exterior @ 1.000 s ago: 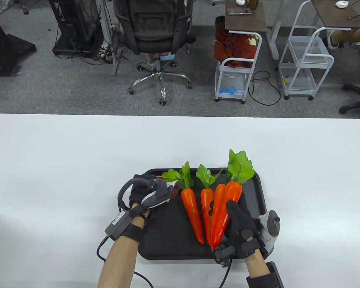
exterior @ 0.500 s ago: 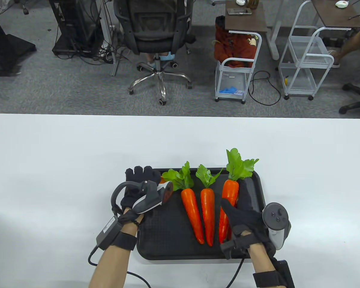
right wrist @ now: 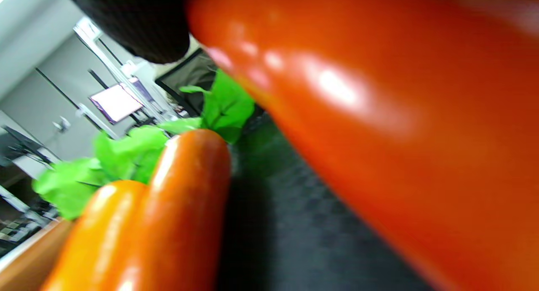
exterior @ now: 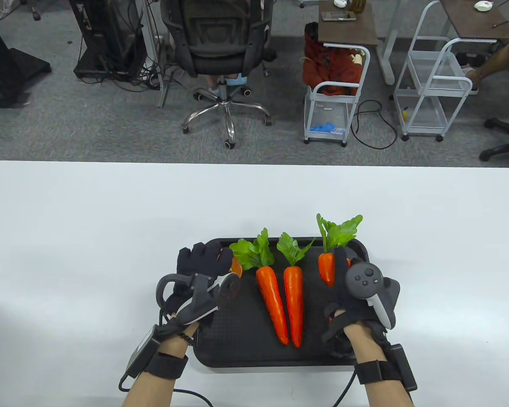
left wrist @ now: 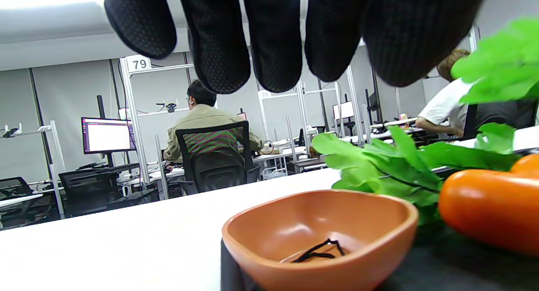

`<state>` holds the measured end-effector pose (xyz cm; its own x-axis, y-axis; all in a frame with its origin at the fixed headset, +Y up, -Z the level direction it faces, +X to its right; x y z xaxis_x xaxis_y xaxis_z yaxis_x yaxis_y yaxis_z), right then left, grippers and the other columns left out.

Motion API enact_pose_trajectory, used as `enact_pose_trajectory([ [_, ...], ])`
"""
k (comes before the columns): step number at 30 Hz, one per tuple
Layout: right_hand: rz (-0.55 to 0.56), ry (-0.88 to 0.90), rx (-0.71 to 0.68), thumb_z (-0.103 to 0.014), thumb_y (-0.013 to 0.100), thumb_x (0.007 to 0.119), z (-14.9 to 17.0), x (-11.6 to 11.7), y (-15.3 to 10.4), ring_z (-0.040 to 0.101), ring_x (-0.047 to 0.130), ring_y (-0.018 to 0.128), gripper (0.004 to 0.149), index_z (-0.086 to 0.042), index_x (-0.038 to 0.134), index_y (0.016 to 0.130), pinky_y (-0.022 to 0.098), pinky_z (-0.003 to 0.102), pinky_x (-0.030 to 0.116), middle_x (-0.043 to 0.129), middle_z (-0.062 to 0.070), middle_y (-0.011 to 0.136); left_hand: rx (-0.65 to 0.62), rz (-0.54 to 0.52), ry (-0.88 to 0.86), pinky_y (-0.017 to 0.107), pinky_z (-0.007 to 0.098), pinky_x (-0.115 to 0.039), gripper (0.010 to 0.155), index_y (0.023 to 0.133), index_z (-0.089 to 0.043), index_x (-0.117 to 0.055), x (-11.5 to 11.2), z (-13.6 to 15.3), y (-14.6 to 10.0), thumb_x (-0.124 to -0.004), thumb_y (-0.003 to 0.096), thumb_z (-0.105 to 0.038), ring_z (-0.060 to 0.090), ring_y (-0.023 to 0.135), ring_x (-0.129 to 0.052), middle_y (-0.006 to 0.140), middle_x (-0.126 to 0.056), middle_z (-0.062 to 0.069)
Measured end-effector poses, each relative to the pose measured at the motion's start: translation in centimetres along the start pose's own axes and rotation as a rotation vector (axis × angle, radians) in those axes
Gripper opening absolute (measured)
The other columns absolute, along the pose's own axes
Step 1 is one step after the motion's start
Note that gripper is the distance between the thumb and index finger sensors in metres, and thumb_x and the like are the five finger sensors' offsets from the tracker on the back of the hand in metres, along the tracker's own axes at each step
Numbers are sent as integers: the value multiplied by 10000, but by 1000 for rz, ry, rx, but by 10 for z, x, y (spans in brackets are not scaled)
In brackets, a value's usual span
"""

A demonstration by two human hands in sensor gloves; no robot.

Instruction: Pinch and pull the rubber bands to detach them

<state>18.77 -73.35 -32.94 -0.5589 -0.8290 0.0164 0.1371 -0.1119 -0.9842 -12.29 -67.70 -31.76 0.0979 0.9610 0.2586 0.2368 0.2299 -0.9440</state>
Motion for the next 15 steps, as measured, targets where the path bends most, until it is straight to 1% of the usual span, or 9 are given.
enact_pose_trajectory([
  [9, -46, -299, 133, -489, 477, 831, -3, 22, 12, 683, 642, 781, 890, -248, 226, 1084, 531, 637, 703, 212, 362, 1045, 1, -22, -92, 707, 641, -700, 563, 992, -379, -753, -6, -5, -18, -758, 459, -560, 338, 982, -874, 1104, -850, 5],
  [13, -73, -362, 172, -486, 479, 826, -2, 30, 16, 687, 639, 779, 883, -246, 228, 1083, 534, 634, 703, 208, 363, 1043, 7, -22, -122, 705, 637, -705, 561, 991, -380, -754, -10, -5, -23, -758, 460, -559, 334, 980, -877, 1103, -851, 2],
  [15, -56, -411, 167, -484, 476, 829, -4, 32, 17, 686, 637, 781, 886, -250, 228, 1082, 534, 636, 699, 203, 364, 1042, 11, -19, -133, 703, 635, -708, 563, 992, -375, -755, -13, -5, -26, -759, 460, -558, 338, 977, -878, 1100, -854, 5],
])
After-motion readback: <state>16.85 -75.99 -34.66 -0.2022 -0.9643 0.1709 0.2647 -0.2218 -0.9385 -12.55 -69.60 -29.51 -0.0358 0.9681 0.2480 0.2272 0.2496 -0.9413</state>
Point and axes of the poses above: the tracker on the back of each hand, its own z axis roughly to the little-finger side, its own y axis roughly from the wrist to the fingertips, x = y × z, the point moved 1 cm from there along y, roughly from the wrist to the fingertips
